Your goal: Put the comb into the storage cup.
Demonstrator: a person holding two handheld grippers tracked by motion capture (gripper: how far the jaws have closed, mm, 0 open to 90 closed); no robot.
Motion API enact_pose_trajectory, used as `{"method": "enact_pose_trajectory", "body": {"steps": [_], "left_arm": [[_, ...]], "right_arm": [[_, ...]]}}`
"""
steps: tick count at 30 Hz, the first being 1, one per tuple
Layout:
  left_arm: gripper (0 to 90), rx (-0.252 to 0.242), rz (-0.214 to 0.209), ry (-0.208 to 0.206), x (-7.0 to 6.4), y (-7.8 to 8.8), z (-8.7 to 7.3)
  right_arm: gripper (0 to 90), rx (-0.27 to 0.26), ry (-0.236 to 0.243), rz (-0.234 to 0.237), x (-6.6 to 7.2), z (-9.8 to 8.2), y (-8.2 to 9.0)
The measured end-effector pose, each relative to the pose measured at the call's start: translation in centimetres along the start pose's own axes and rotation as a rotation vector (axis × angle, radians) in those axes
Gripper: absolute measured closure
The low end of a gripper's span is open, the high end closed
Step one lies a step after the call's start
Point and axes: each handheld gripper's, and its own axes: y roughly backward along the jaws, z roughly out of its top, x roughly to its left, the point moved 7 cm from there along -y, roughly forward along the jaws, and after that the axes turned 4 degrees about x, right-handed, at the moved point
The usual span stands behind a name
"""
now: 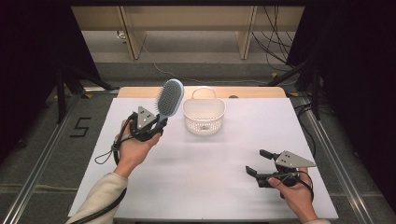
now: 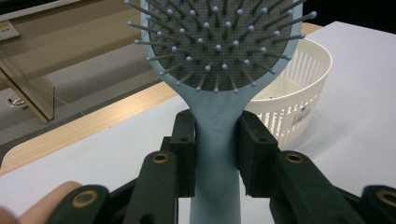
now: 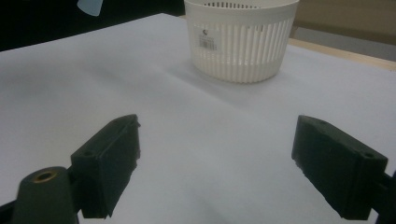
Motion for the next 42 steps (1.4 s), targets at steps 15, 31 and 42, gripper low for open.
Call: {"method": "enact_pose_trajectory", "body": {"steps": [15,31,42], "left_arm": [[70.0,-0.006,-0.007,0.002,-0.1,-0.3,0.4],[70.0,-0.021,-0.018,0.006,-0.6,-0.9,1.2],[70.0,-0.03,-0.028,0.008,-0.9,-1.2,1.8]], "right_arm": [[15.9,0.0,-0.003,-0.007,0.0,-0.1,0.2],[15.8,-0.003,-0.007,-0.007,-0.1,-0.1,0.2],[15.9,-0.006,-0.014,-0.009,-0.2,-0.2,0.3]]}}
